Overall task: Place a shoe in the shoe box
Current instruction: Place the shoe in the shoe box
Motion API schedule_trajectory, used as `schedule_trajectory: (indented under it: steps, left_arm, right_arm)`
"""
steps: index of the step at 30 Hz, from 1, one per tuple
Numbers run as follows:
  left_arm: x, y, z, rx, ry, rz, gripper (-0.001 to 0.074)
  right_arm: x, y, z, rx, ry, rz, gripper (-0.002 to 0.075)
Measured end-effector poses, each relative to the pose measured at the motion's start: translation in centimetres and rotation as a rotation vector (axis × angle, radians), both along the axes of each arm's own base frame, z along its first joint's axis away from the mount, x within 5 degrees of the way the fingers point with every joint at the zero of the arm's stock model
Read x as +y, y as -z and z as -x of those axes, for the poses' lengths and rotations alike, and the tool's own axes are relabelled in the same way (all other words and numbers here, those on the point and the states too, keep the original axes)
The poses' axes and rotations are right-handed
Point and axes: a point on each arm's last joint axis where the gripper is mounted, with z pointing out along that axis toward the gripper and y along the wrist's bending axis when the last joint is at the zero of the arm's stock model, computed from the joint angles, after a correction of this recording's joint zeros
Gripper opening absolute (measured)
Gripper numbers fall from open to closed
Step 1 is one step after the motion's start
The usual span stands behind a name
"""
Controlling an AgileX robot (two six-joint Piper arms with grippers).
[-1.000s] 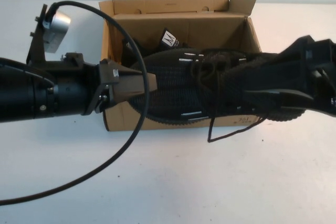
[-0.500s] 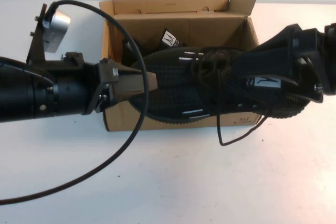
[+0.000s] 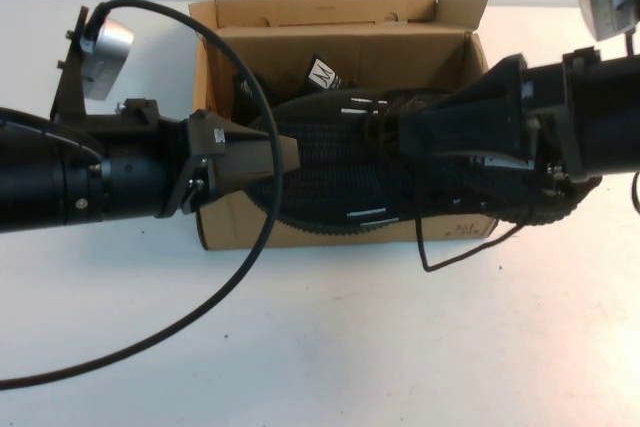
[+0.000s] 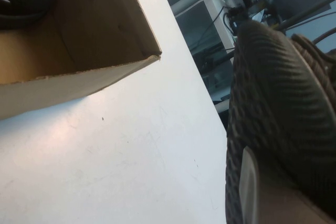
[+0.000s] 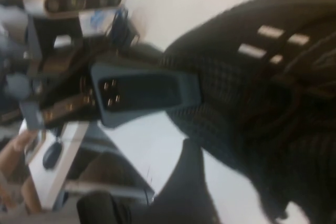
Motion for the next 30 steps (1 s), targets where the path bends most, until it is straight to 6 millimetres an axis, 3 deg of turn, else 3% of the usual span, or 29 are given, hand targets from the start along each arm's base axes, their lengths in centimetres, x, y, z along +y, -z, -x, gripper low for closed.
schedule_trajectory:
  steps: [13, 15, 20, 22, 30]
  left_arm:
    - [-0.02, -0.02, 0.03, -0.011, 0.008, -0.002, 0.0120]
    - [-0.04, -0.03, 0.09, -0.009, 0.014, 0.000, 0.0120]
    - [-0.13, -0.11, 0.26, -0.005, 0.033, 0.012, 0.0120]
    - [-0.14, -0.13, 0.27, -0.004, 0.034, 0.014, 0.0120]
    - [-0.26, -0.24, 0.59, -0.031, 0.083, 0.017, 0.0122]
  right_arm:
    - [1.15, 0.43, 0.32, -0.024, -0.074, 0.013, 0.0547]
    - [1.14, 0.43, 0.29, -0.025, -0.070, 0.013, 0.0487]
    - [1.12, 0.43, 0.14, -0.031, -0.055, 0.014, 0.0144]
    - [1.11, 0.43, 0.13, -0.039, -0.056, 0.015, 0.0077]
    - [1.10, 0.45, 0.13, -0.054, -0.063, 0.022, 0.0046]
